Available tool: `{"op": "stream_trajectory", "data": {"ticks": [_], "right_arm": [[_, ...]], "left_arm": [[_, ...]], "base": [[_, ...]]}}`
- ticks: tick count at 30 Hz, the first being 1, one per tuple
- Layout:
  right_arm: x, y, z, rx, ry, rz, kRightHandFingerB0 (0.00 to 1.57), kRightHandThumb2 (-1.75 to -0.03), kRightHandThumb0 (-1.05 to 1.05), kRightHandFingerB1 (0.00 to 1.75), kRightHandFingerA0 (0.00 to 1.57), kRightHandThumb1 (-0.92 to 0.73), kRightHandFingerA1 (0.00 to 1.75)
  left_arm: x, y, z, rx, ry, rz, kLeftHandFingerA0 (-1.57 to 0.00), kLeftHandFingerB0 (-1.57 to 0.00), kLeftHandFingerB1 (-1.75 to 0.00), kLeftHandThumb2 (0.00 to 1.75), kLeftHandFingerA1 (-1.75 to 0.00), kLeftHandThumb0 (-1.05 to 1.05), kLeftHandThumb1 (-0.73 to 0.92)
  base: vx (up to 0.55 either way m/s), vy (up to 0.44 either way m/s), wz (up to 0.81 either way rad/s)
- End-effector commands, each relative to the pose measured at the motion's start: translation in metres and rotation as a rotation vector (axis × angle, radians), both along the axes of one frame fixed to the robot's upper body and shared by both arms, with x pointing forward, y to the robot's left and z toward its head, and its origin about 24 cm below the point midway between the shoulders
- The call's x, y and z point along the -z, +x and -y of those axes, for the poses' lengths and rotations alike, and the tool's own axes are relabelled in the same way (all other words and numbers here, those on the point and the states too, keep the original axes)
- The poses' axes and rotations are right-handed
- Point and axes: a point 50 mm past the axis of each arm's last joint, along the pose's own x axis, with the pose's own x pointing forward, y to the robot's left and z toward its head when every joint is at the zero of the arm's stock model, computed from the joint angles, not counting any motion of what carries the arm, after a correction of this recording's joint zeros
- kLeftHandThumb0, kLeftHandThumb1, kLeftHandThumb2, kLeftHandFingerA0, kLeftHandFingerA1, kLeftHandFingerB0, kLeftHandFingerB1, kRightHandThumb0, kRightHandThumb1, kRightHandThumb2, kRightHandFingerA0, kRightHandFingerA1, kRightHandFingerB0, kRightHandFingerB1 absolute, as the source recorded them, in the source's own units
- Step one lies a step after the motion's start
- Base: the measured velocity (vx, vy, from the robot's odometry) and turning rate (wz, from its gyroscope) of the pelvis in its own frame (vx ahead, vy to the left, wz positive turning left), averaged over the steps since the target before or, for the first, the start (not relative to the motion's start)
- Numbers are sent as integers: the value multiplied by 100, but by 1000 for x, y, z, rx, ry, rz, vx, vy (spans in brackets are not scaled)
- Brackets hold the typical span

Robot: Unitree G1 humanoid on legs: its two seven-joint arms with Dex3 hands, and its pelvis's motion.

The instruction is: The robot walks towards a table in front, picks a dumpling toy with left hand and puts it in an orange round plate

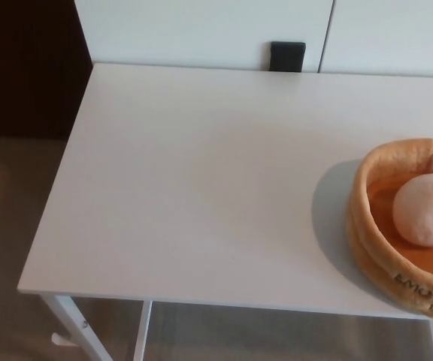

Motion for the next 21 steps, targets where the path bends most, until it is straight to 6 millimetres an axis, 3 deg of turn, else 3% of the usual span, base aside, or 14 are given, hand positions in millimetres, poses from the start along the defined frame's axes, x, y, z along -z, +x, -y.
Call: {"op": "stream_trajectory", "data": {"ticks": [1, 2, 3, 5, 6, 7, 10, 11, 21], "right_arm": [[-4, -10, 13, 53, -6, -24, 21, -89, -49, 45, 61, -57, 71], [-4, -11, 12, 48, -8, -27, 21, -89, -49, 45, 61, -57, 71], [-3, -12, 11, 40, -7, -31, 27, -61, -43, 29, 63, -73, 64], [-3, -12, 10, 35, -4, -31, 27, -61, -43, 29, 63, -73, 64], [-3, -12, 11, 30, -7, -31, 26, -62, -45, 29, 64, -72, 64], [-4, -11, 13, 24, -11, -28, 20, -89, -51, 43, 62, -61, 70], [-6, -7, 14, 24, -1, -9, 20, -90, -51, 44, 60, -60, 72], [-6, -6, 13, 24, 7, 2, 27, -61, -45, 31, 61, -73, 70], [-6, -5, 12, 23, 19, 13, 27, -61, -45, 31, 61, -73, 70]], "left_arm": [[5, 21, -18, -140, 330, 75, -48, -29, -33, 61, -45, -51, 70], [7, 17, -14, -140, 350, 83, -48, -29, -33, 61, -45, -51, 70], [10, 8, -10, -112, 384, 77, -54, -14, -50, 100, -70, -30, 51], [11, 2, -9, -78, 403, 61, -54, -14, -50, 100, -70, -30, 51], [10, -2, -10, -62, 413, 48, -67, -34, -33, 60, -59, -42, 68], [10, -6, -11, -51, 425, 33, -71, -33, -33, 59, -60, -40, 64], [8, -8, -14, -39, 430, 32, -72, -31, -32, 59, -57, -40, 64], [7, -8, -15, -37, 428, 36, -70, -31, -32, 60, -55, -42, 65], [6, -9, -17, -36, 442, 46, -70, -31, -32, 60, -55, -42, 65]], "base": [[0, 0, 0], [0, 0, 0], [0, 0, 0], [0, 0, 0], [0, 0, 0], [0, 0, 0], [0, 0, 0], [13, -2, -10], [-101, -40, 5]]}}
